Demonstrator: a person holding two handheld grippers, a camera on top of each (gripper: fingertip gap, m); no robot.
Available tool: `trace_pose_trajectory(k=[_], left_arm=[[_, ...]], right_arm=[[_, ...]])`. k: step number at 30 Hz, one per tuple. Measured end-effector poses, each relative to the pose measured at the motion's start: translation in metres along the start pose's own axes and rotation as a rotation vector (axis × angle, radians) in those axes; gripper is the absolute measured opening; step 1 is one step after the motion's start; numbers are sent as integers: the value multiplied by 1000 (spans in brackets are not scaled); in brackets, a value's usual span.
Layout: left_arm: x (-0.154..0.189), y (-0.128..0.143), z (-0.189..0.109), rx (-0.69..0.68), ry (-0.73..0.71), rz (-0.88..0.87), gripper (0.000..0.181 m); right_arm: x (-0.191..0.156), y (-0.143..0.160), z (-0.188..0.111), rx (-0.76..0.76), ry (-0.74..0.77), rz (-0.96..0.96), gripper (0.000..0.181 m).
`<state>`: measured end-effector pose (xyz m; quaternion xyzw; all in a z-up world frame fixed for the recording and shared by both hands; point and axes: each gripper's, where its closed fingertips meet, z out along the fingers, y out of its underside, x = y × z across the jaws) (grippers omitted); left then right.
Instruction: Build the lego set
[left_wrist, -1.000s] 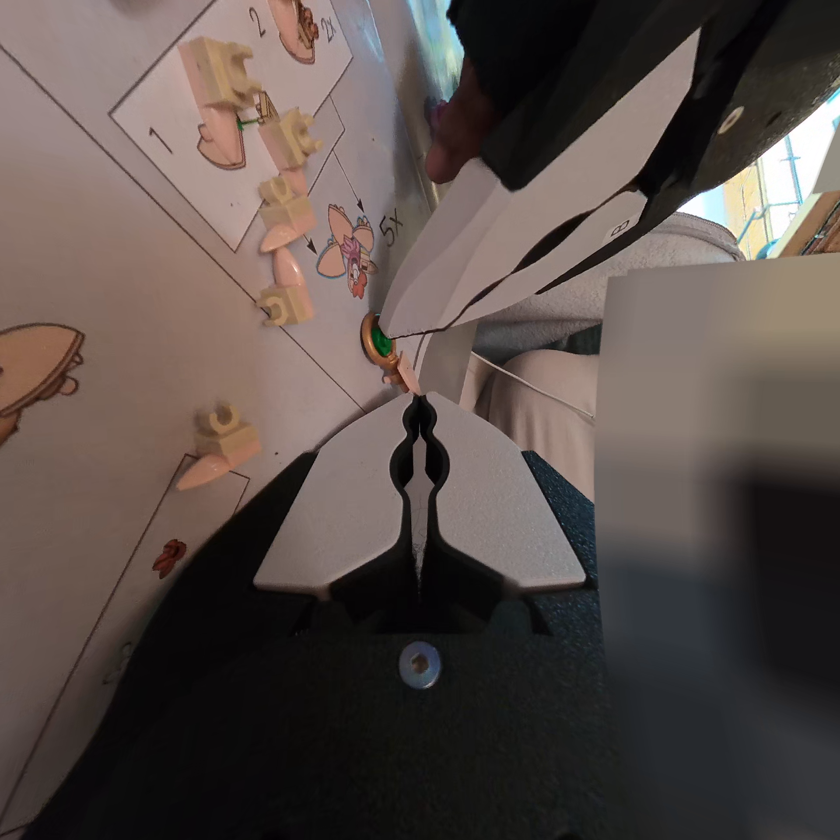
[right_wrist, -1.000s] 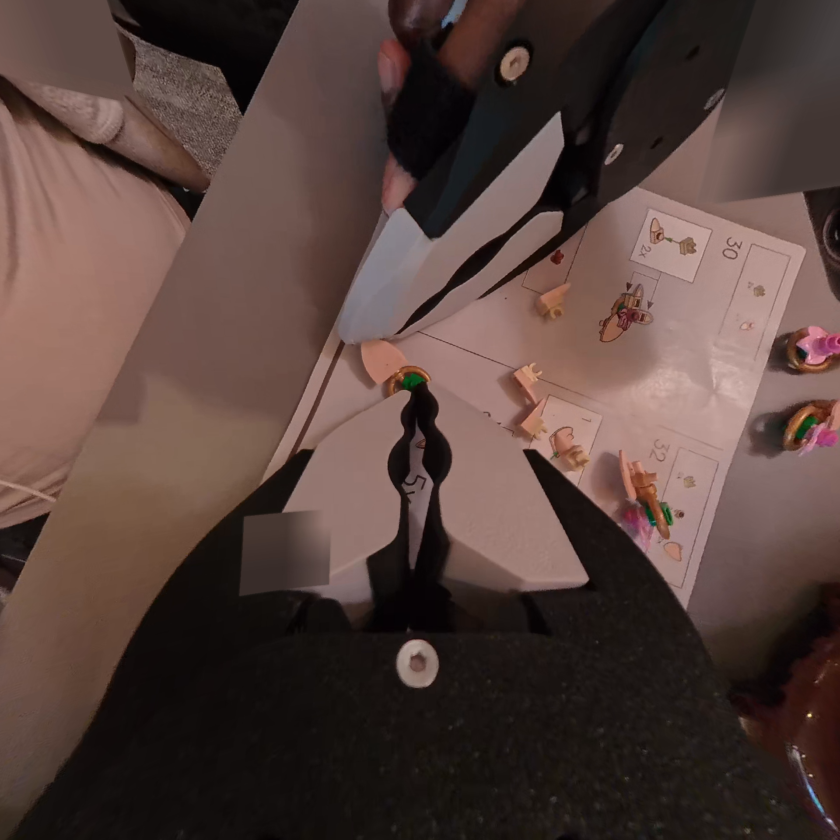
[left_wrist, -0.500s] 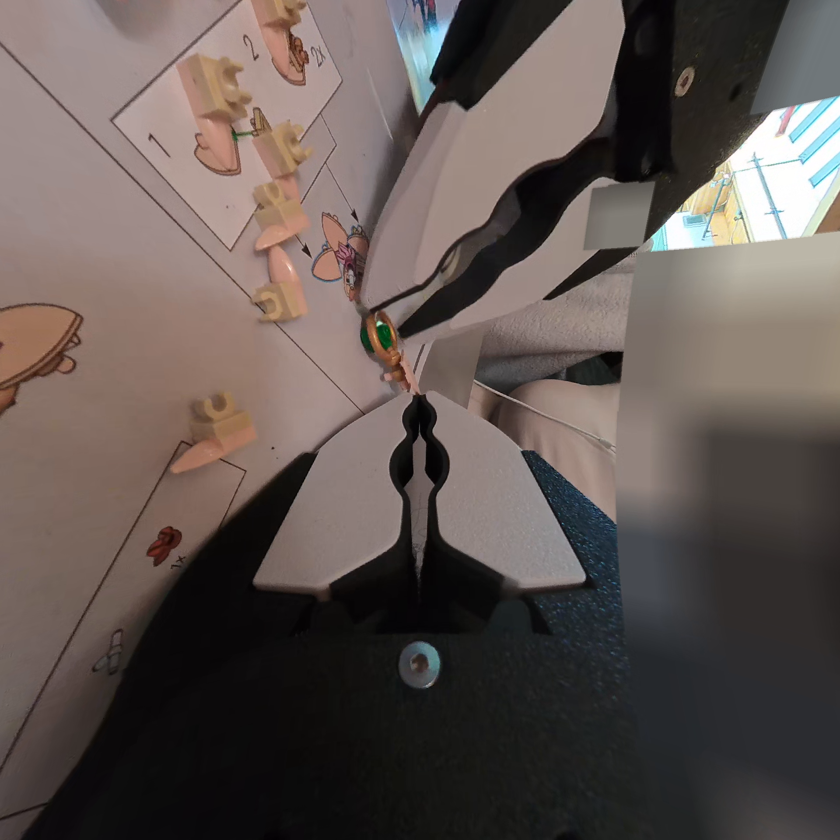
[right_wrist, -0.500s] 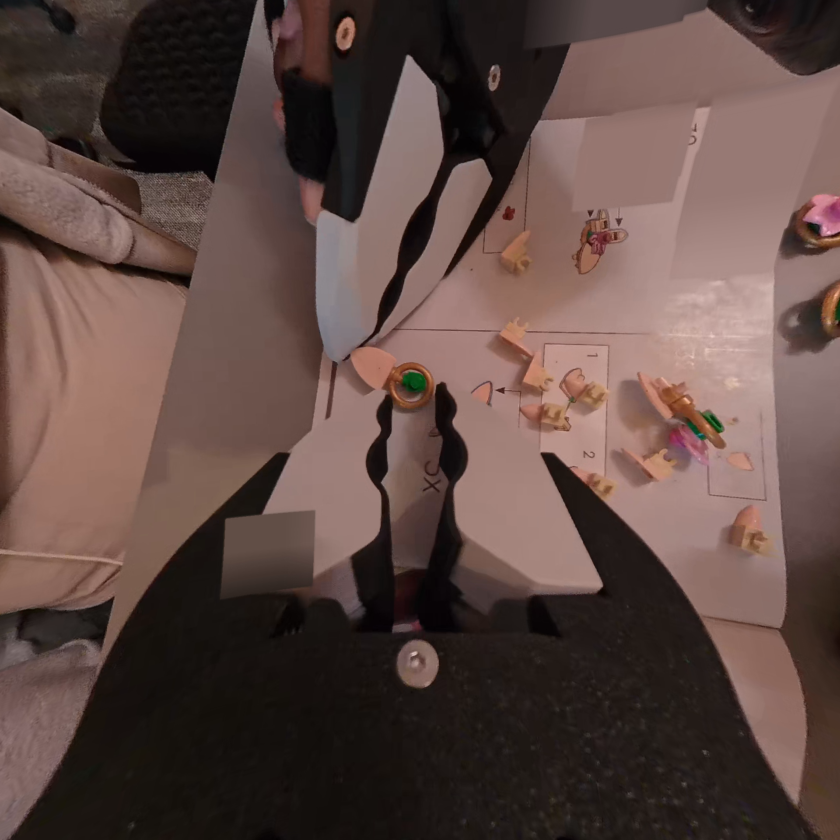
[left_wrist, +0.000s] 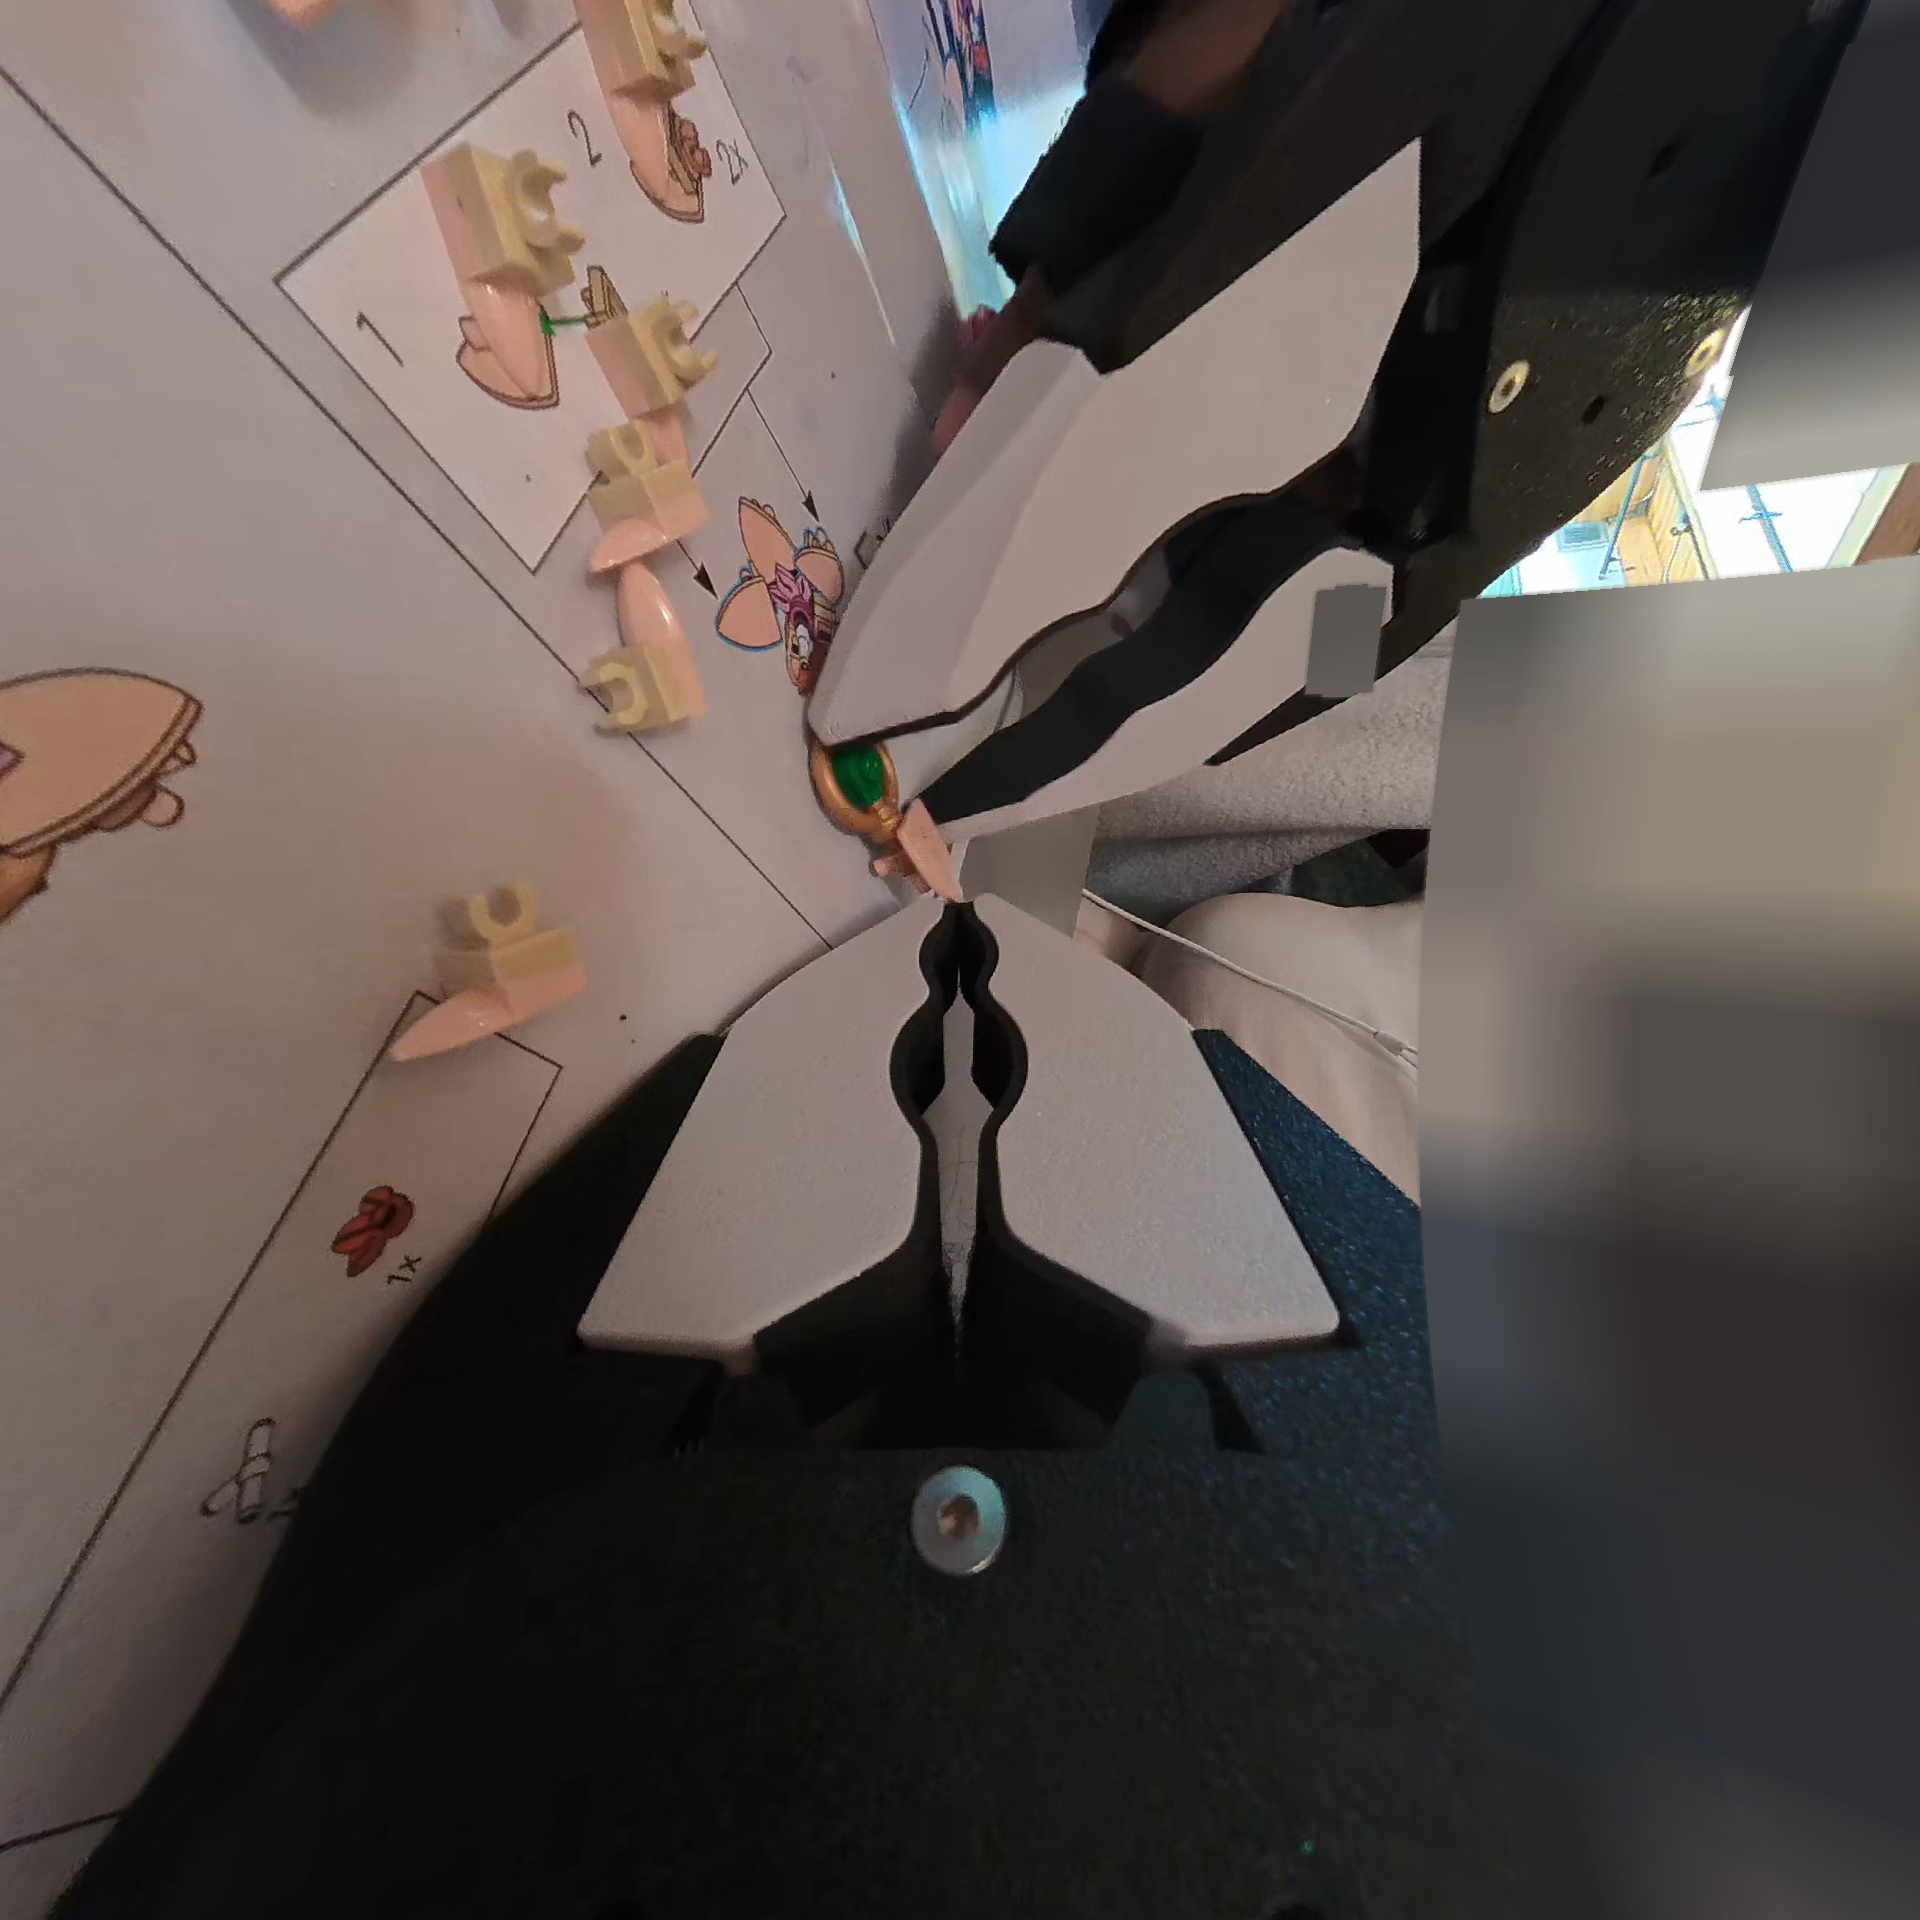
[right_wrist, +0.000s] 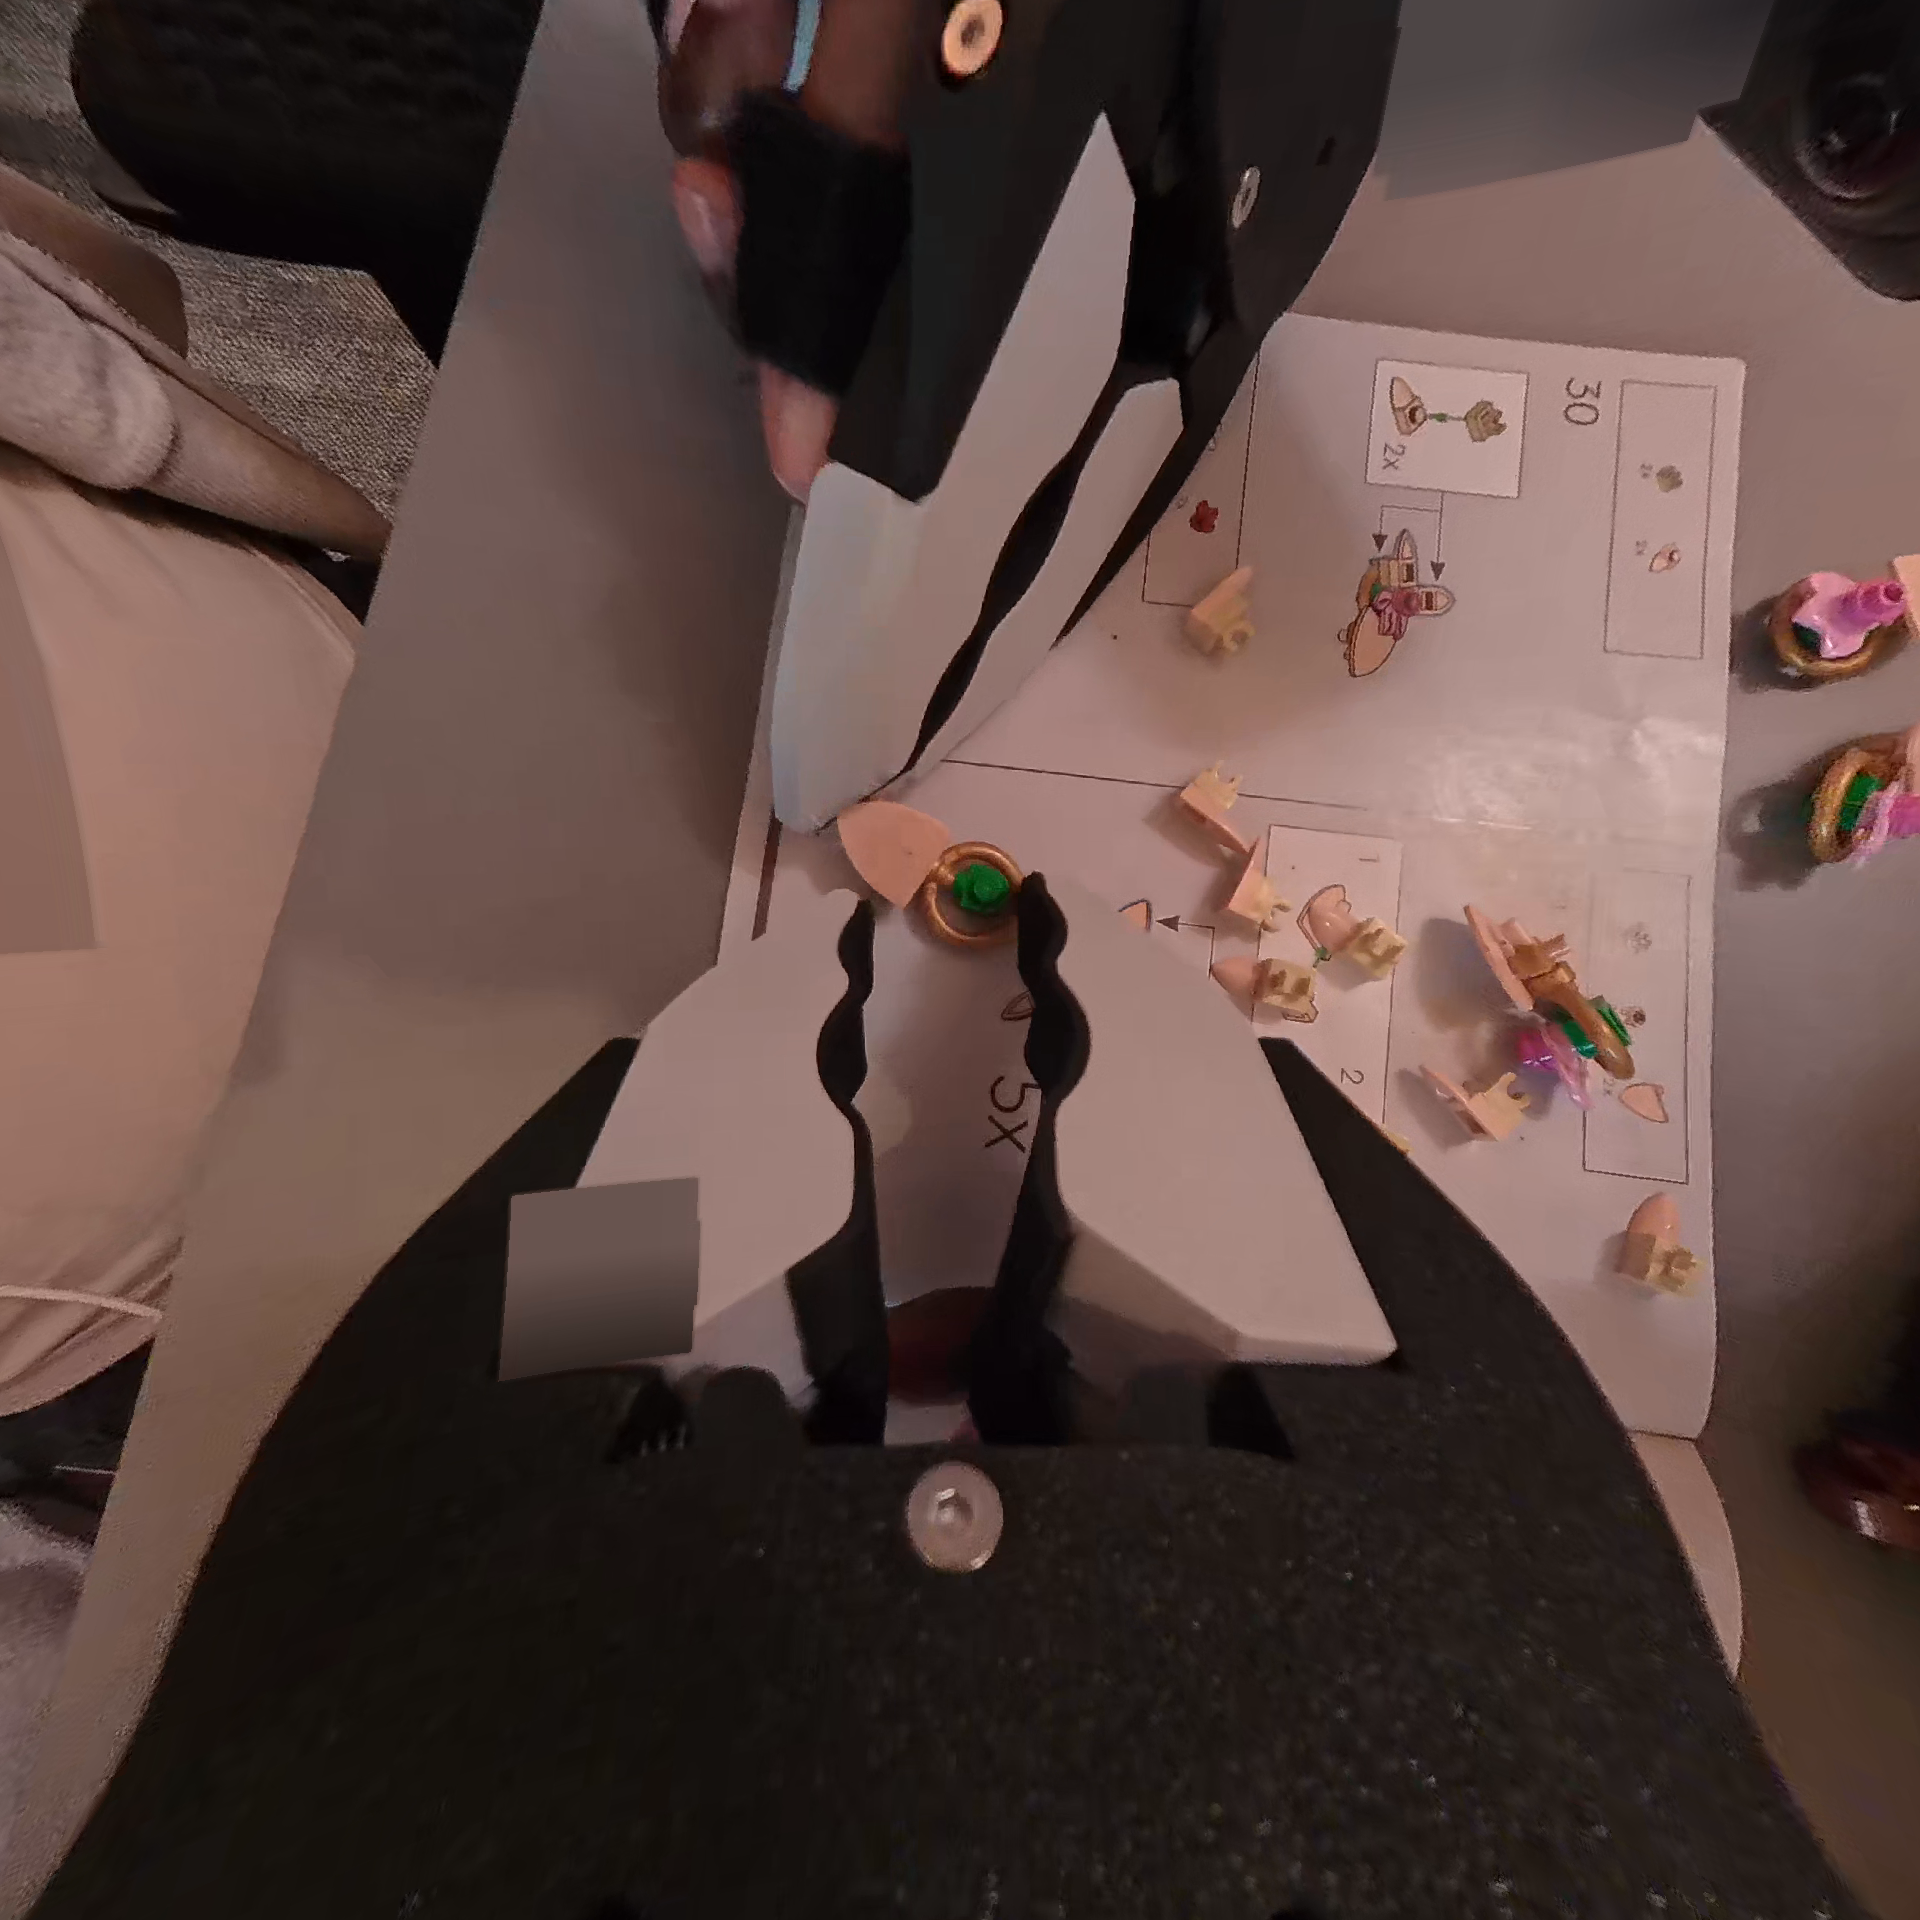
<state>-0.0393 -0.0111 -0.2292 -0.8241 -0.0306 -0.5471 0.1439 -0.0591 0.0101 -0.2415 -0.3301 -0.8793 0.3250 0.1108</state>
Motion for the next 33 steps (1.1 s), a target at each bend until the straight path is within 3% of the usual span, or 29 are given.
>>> trace_pose_trajectory(k=[12,33], left_arm=[[-2,-3,1,57,-34,11,0],[-4,-3,2,146,-131,137,0]], right_arm=[[1,-1,-1,-22,92,4,23],[-2,0,0,-16,180,179,25]])
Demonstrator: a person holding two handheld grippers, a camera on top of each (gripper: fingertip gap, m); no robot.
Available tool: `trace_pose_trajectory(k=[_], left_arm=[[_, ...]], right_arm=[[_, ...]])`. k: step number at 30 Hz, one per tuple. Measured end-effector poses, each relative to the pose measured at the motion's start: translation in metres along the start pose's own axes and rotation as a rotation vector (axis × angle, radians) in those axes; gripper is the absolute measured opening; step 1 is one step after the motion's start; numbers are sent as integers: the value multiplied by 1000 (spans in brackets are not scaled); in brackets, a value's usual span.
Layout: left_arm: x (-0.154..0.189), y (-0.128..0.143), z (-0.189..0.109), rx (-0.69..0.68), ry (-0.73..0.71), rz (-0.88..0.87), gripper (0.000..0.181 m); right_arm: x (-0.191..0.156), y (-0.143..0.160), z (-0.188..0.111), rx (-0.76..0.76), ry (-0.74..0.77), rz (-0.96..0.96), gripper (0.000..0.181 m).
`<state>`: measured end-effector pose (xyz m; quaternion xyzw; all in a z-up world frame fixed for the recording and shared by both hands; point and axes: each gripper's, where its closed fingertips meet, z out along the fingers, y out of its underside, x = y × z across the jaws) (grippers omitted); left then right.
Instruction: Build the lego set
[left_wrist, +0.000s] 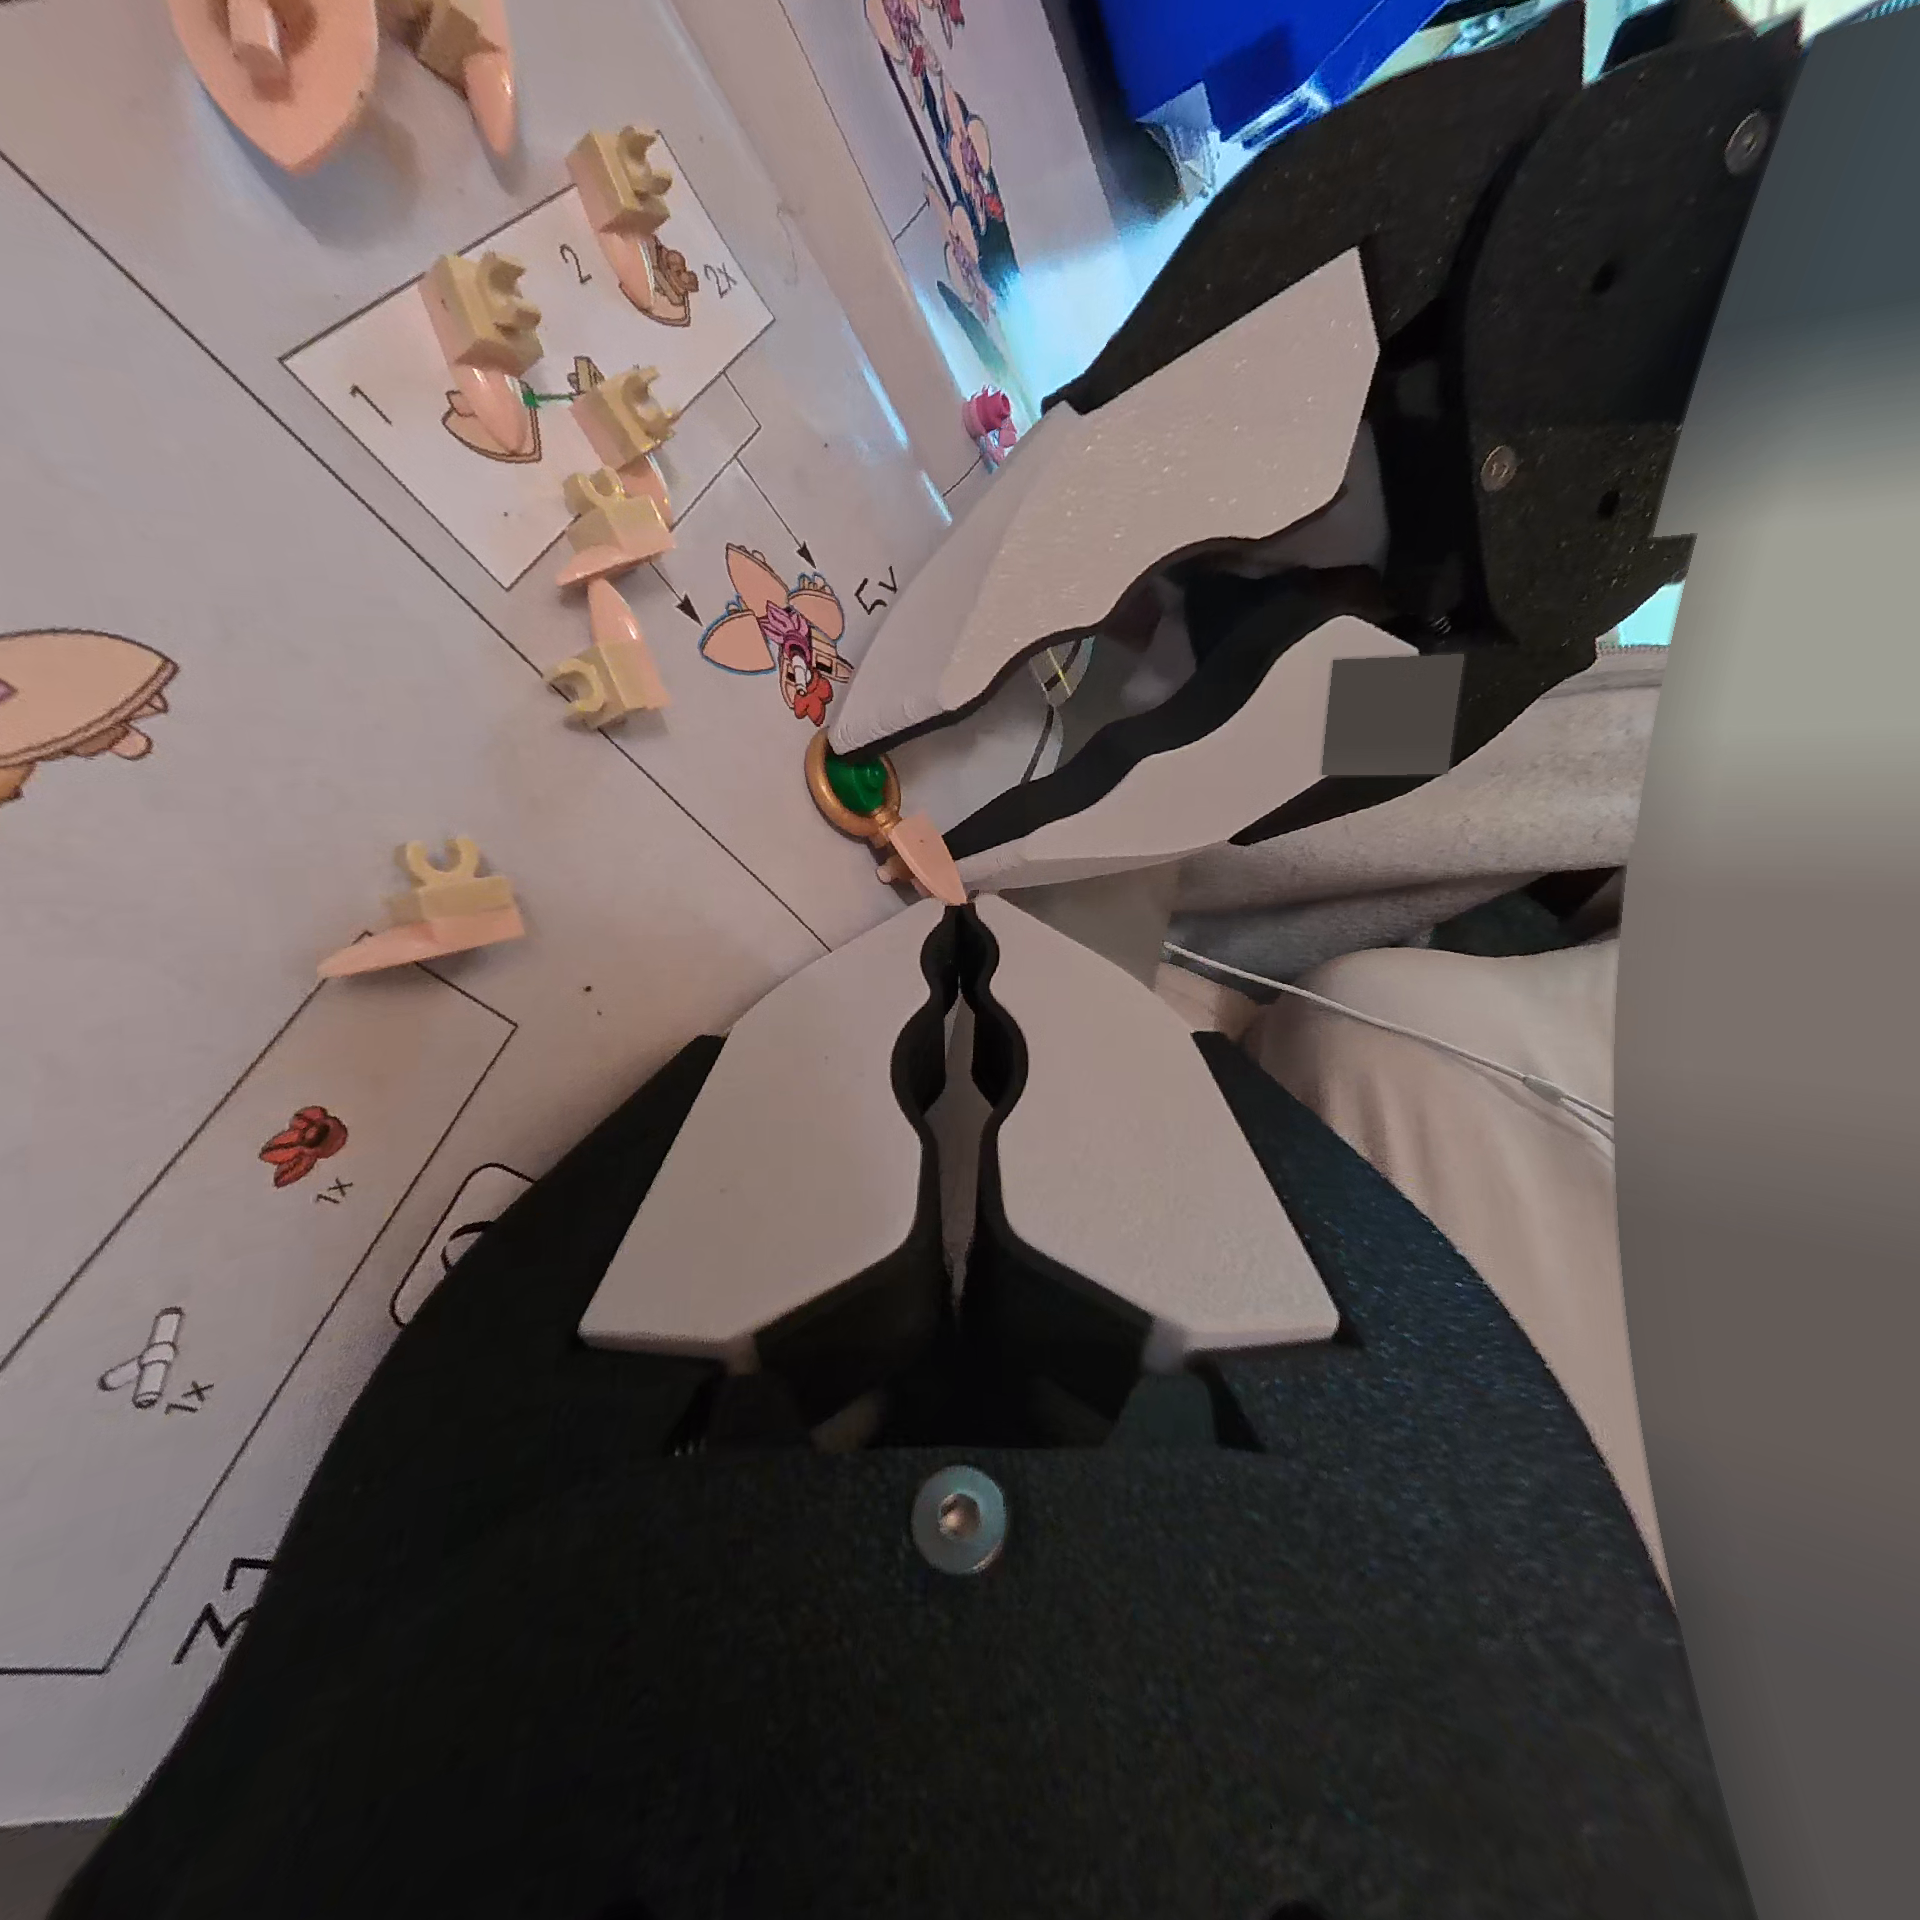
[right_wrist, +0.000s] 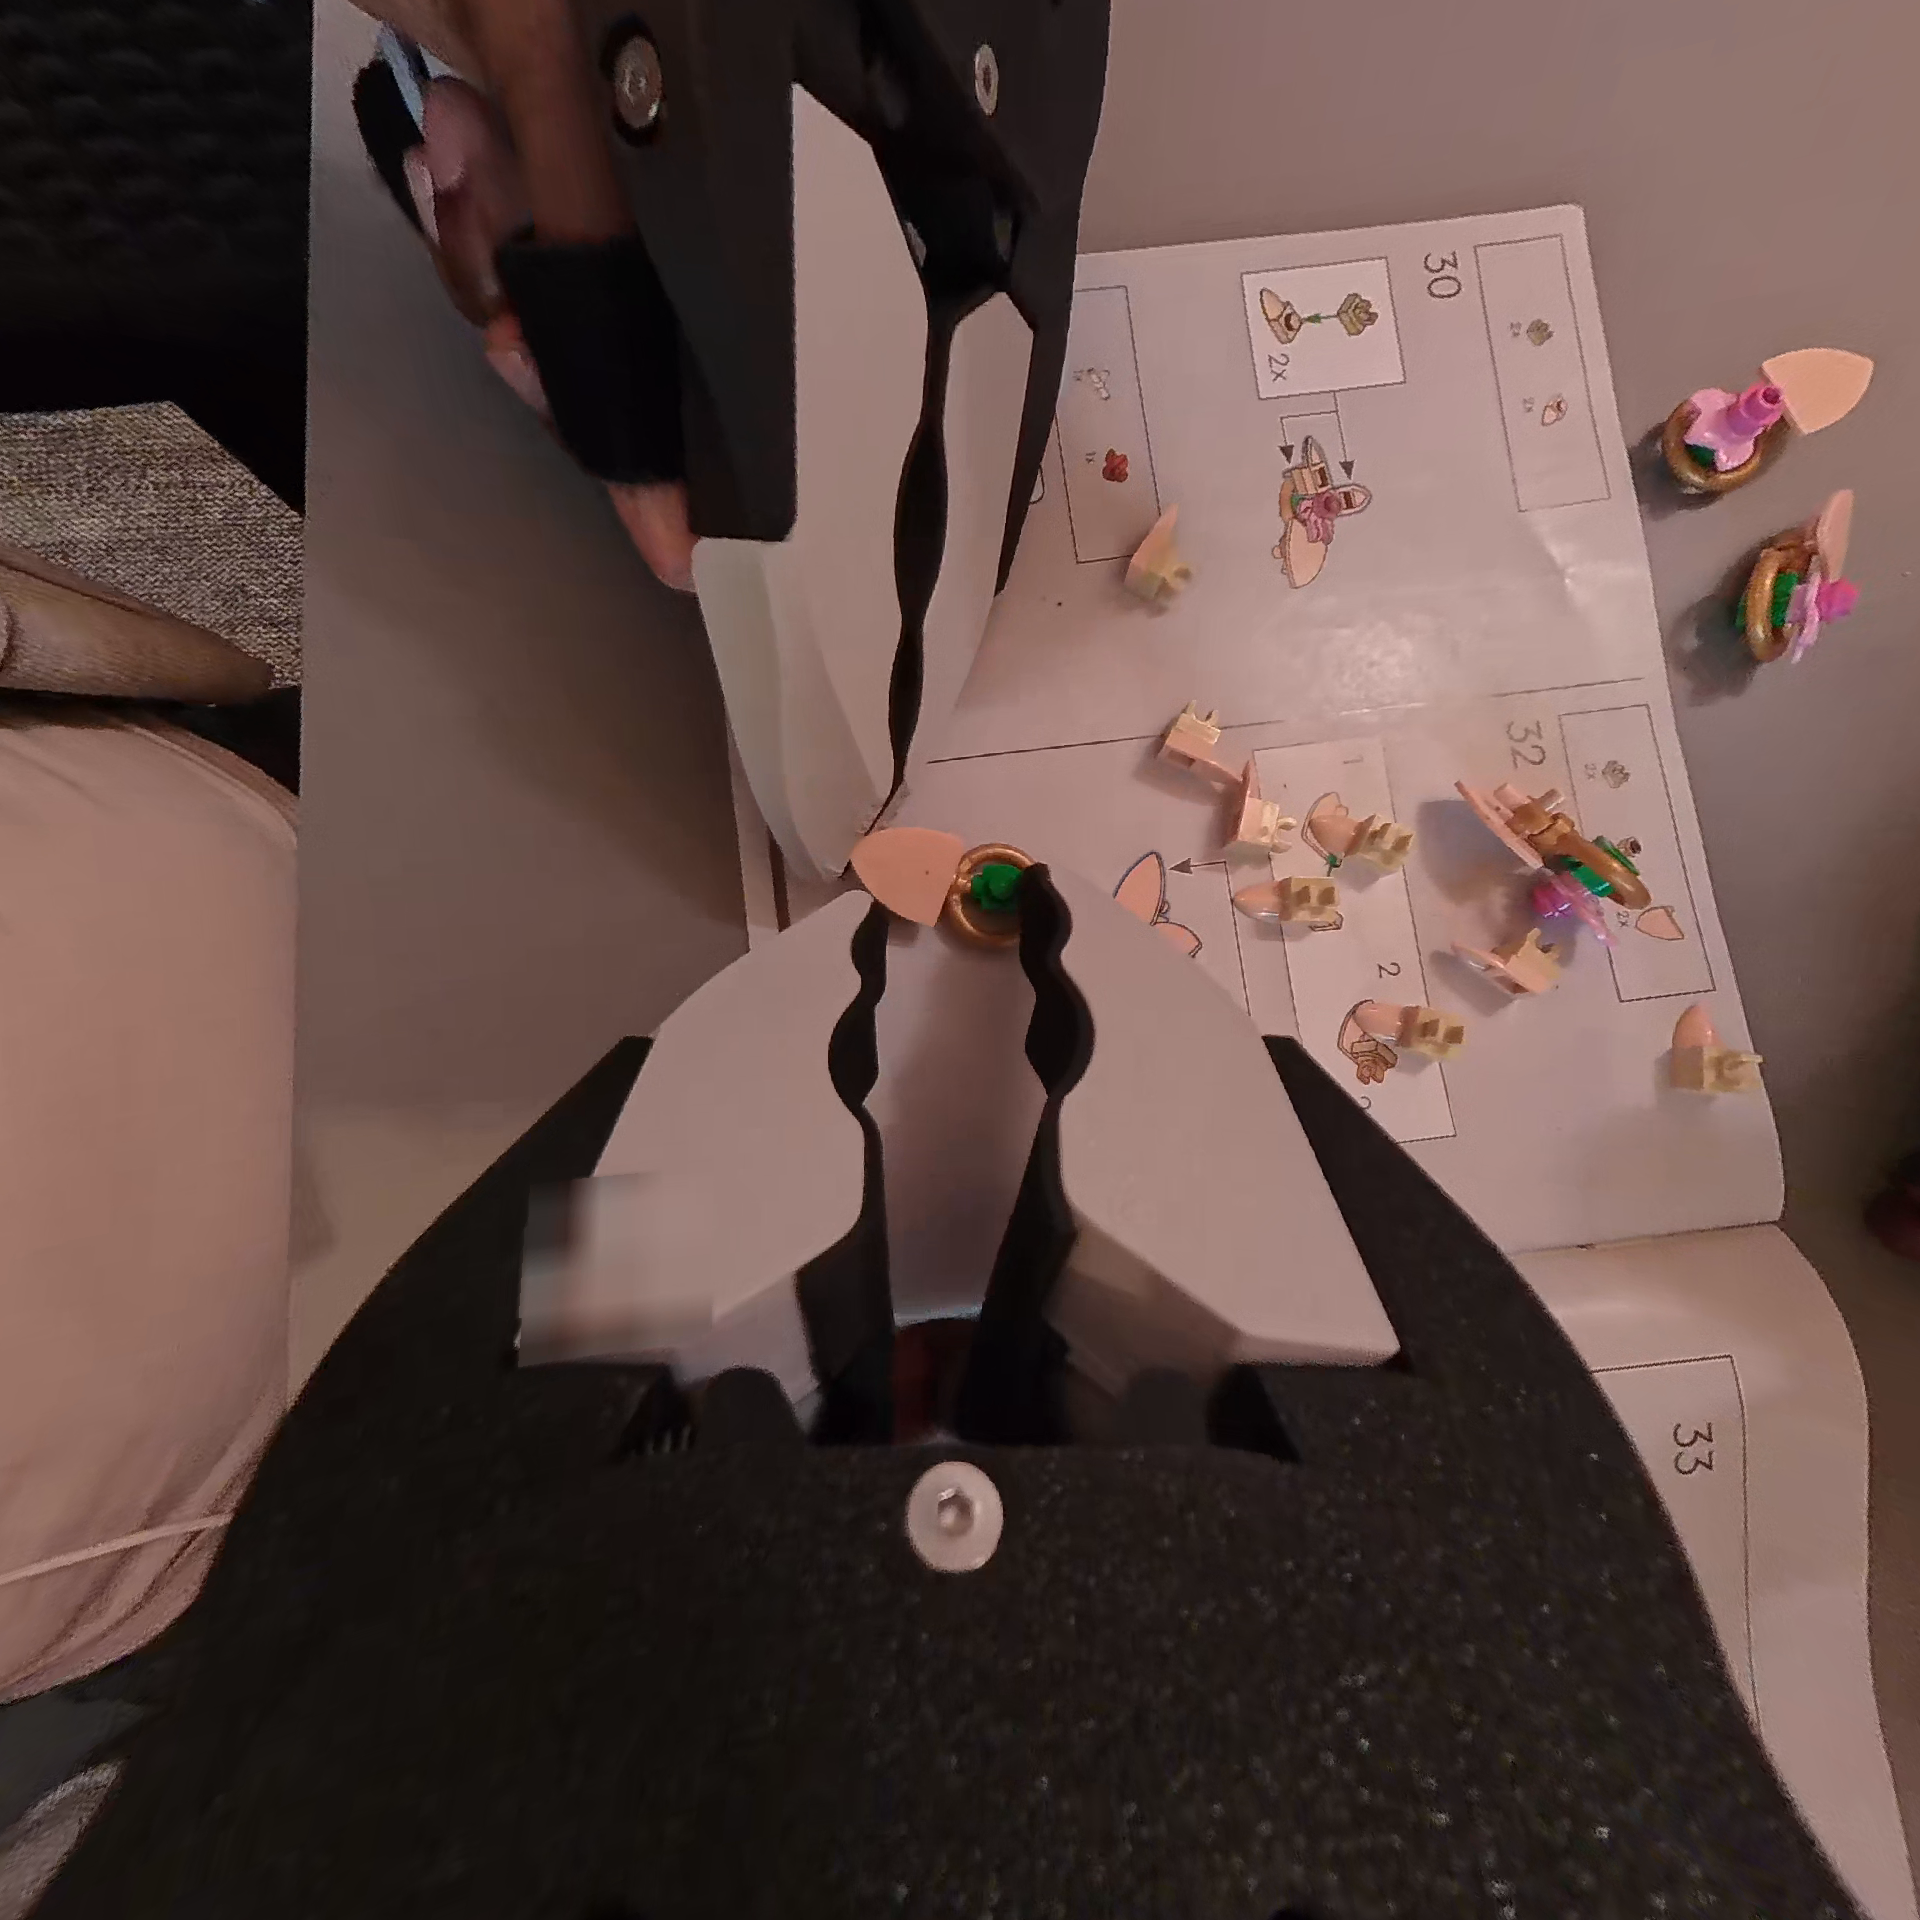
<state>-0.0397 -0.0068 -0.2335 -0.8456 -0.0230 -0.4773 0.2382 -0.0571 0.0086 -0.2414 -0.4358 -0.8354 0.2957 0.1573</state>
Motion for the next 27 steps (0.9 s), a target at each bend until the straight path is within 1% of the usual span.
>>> trace_pose_trajectory(k=[9,15,19,21,27], left_arm=[[-1,0,0,14,-26,31,0],[-1,1,0,18,-37,58,0],[-1,1,0,19,-58,101,0],[-1,1,0,13,-58,111,0],[-3,1,0,31,-114,178,0]], right_arm=[[1,0,0,61,33,50,25],[0,1,0,31,46,-5,26],[1,1,0,33,28,-33,26],[1,1,-1,45,-13,-22,26],[-1,1,-4,93,-169,105,28]])
